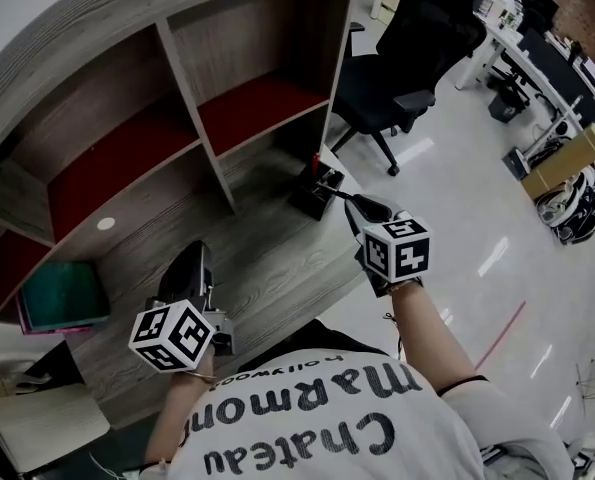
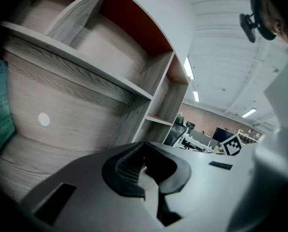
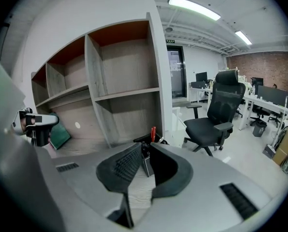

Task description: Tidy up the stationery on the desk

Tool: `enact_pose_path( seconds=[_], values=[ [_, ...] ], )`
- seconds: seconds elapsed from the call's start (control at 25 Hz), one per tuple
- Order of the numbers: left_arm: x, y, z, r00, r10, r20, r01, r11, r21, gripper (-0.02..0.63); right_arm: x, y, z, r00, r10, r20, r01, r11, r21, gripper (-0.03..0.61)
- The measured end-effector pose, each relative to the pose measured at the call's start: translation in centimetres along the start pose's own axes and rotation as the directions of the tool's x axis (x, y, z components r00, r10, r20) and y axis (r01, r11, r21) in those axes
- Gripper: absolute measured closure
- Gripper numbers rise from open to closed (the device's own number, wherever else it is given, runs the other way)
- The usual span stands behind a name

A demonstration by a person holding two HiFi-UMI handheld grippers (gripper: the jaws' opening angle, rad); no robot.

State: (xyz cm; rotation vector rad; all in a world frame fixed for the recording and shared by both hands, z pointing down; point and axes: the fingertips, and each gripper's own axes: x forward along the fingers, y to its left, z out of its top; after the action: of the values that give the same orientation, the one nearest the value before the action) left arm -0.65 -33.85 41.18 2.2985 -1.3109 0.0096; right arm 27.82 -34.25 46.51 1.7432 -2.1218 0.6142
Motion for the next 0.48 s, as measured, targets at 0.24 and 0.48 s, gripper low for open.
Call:
enact_pose_path(
  seconds=[0.24,0.48],
  values=[
    [0.5,0.3,0.1,1.0,0.007,0.002,-0.007,1.0,-0.005,0.598,1.4,-0.3,-0.9,0.998,-0.005,-0.063,0.004,1.0,-0.023,0.514],
    [0.7,0.9,-0.1,1.0,0.028,0.002,-0.028,0.999,-0.019,0.598,3.0,-0.2,-1.2,0.995,0.005,-0.1,-0.01,0.999,-0.045,0.514]
  ],
)
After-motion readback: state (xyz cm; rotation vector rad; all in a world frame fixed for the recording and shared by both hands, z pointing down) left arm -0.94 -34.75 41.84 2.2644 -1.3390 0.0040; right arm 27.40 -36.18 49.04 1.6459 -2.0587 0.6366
